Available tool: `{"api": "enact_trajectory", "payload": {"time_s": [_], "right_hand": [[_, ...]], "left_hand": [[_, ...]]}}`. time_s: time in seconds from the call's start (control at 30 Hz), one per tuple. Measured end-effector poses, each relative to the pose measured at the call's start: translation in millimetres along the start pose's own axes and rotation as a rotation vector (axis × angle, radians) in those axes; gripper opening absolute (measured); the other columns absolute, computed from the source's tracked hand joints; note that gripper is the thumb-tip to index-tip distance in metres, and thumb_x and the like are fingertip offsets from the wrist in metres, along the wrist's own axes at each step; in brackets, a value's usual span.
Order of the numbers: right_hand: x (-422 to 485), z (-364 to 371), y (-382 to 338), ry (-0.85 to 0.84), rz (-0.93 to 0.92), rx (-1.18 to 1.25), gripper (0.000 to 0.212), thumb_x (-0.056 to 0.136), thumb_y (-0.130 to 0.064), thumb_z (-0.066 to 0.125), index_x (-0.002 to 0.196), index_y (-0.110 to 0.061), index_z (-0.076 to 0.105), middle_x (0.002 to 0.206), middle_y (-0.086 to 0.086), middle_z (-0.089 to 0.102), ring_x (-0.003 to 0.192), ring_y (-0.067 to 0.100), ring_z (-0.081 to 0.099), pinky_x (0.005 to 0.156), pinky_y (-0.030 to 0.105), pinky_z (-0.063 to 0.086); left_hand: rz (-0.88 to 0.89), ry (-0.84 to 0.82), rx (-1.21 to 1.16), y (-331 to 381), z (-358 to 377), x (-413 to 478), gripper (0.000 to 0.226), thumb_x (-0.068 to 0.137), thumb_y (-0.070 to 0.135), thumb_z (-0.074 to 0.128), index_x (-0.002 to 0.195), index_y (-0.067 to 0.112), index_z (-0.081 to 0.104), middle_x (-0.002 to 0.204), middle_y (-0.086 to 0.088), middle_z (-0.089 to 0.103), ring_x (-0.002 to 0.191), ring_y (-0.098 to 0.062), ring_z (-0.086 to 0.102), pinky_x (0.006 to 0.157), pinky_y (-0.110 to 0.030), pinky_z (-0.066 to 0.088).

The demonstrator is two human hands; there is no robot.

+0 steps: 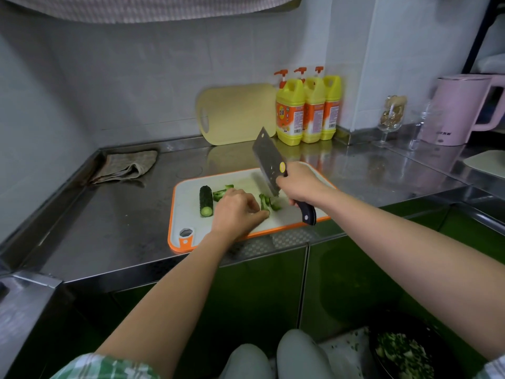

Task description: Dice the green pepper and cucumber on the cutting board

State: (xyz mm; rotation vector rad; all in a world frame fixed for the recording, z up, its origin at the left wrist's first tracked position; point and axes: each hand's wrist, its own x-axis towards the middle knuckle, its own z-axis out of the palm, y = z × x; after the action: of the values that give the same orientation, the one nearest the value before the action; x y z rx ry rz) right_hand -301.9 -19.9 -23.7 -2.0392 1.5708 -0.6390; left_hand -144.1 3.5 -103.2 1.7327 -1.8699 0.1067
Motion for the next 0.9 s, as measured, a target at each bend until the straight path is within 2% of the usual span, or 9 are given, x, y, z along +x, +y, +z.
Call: {"api": "enact_trajectory", "payload": {"time_s": [0.07,0.13,0.27,0.37,0.47,0.53,0.67,0.8,0.9], "right_hand": [[3,-10,7,0.005,0.013,0.090,0.009,0.095,-0.010,0.042,0.090,-0.006,0.049,0.053,0.011,0.053,0.036,0.019,0.051,0.039,0.021,0.040],[4,-15,16,-0.004,0.035,0.160,0.011,0.093,-0.011,0.043,0.094,-0.004,0.053,0.056,0.013,0.053,0.043,0.025,0.052,0.042,0.025,0.043],[1,-13,30,-0.019,0.061,0.205,0.022,0.094,-0.010,0.043,0.110,-0.002,0.056,0.062,0.013,0.054,0.041,0.019,0.051,0.041,0.024,0.043],[1,-11,38,-0.009,0.066,0.233,0.025,0.094,-0.007,0.041,0.113,0.000,0.054,0.061,0.015,0.052,0.042,0.022,0.049,0.040,0.024,0.041],[1,-12,43,-0.002,0.071,0.252,0.014,0.094,-0.007,0.041,0.100,-0.004,0.053,0.059,0.015,0.051,0.043,0.024,0.048,0.042,0.026,0.041],[1,-12,44,-0.002,0.077,0.251,0.009,0.094,-0.007,0.042,0.091,-0.008,0.050,0.059,0.014,0.050,0.044,0.023,0.048,0.042,0.026,0.041],[1,-7,46,-0.019,0.077,0.213,0.011,0.092,-0.006,0.042,0.085,-0.010,0.049,0.061,0.014,0.051,0.045,0.025,0.050,0.039,0.024,0.041],[-1,-4,39,-0.065,0.051,0.135,0.013,0.092,-0.008,0.043,0.080,-0.011,0.048,0.064,0.016,0.054,0.048,0.026,0.053,0.041,0.023,0.041],[-5,-3,32,-0.106,0.030,0.075,0.011,0.094,-0.009,0.043,0.084,-0.011,0.047,0.068,0.015,0.054,0.044,0.022,0.052,0.039,0.022,0.040]], "left_hand": [[0.003,-0.032,-0.053,-7,-4,2,0.021,0.079,0.045,0.068,0.083,0.024,0.068,0.091,0.004,0.062,0.098,-0.015,0.049,0.074,-0.030,0.042],[0.063,-0.049,-0.075,-15,-8,5,0.023,0.082,0.036,0.064,0.100,0.021,0.067,0.104,0.001,0.061,0.106,-0.018,0.049,0.081,-0.030,0.040],[0.251,-0.225,-0.059,-16,-11,21,0.061,0.076,0.019,0.064,0.135,0.017,0.051,0.143,-0.005,0.047,0.131,-0.024,0.040,0.106,-0.031,0.030],[0.364,-0.418,0.027,-2,-8,39,0.075,0.077,0.005,0.061,0.147,0.021,0.040,0.155,-0.004,0.033,0.141,-0.021,0.031,0.113,-0.029,0.023],[0.429,-0.527,0.103,4,-5,48,0.061,0.080,0.002,0.057,0.138,0.020,0.052,0.143,-0.003,0.050,0.131,-0.021,0.044,0.103,-0.030,0.036],[0.450,-0.492,0.094,3,-3,49,0.045,0.083,0.005,0.058,0.126,0.017,0.063,0.125,-0.004,0.061,0.116,-0.022,0.053,0.091,-0.030,0.043],[0.436,-0.370,0.146,1,-2,49,0.023,0.089,0.016,0.061,0.109,0.012,0.070,0.103,-0.006,0.063,0.094,-0.027,0.060,0.078,-0.034,0.046],[0.342,-0.256,0.214,0,-3,37,0.021,0.088,0.017,0.055,0.097,0.008,0.072,0.093,-0.009,0.063,0.085,-0.031,0.060,0.070,-0.036,0.047],[0.237,-0.179,0.222,2,-3,28,0.022,0.086,0.022,0.056,0.095,0.009,0.072,0.092,-0.010,0.064,0.086,-0.032,0.061,0.068,-0.034,0.043]]}}
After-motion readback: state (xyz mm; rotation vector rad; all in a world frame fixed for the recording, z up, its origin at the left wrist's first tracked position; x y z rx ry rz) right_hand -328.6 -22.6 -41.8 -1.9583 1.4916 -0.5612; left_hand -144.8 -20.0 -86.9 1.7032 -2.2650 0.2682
